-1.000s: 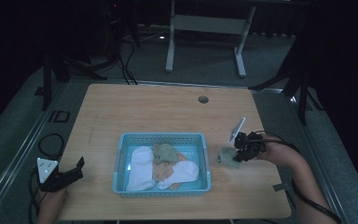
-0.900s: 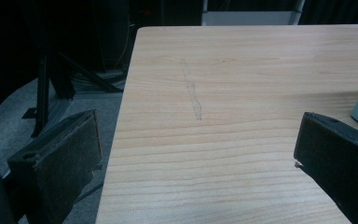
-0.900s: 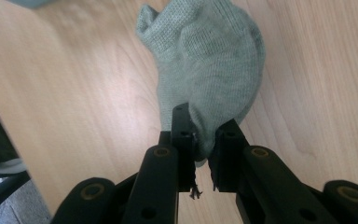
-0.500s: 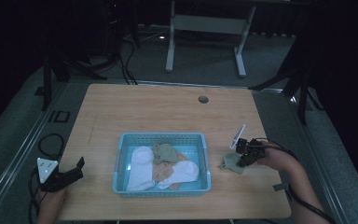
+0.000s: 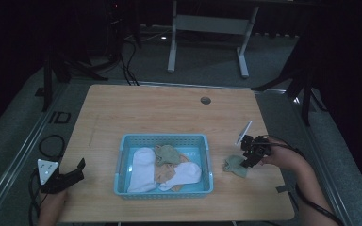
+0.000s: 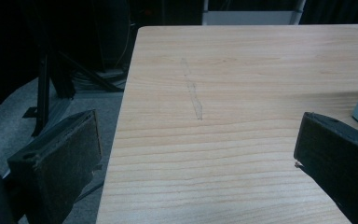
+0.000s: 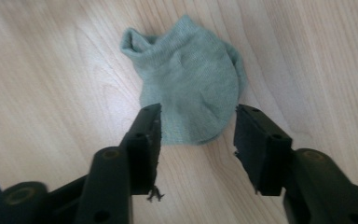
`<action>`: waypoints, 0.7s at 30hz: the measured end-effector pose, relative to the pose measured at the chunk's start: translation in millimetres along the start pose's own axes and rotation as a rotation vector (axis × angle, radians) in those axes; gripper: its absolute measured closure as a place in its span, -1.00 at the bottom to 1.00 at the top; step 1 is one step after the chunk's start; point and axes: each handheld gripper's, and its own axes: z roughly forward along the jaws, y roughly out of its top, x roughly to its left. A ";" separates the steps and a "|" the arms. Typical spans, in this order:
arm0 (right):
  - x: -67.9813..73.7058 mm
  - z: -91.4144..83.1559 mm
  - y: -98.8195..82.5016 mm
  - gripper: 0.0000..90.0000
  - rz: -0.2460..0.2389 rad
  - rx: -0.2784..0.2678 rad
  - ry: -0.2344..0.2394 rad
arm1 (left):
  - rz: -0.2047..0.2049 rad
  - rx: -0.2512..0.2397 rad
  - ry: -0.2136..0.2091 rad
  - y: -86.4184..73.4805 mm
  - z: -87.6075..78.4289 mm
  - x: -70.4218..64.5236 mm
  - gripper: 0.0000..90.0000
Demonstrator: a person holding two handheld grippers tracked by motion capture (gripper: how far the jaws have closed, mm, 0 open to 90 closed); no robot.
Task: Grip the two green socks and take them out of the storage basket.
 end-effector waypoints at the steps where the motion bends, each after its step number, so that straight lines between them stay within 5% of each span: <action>1: 1.0 -2.2 1.8 0.11 -0.017 0.000 -0.007 | 0.001 0.000 0.000 0.0 0.0 0.0 -0.99; 21: 23.8 -39.5 56.6 -0.08 -0.124 -0.041 -0.020 | 0.001 -0.002 -0.003 -0.1 -0.2 0.0 -0.99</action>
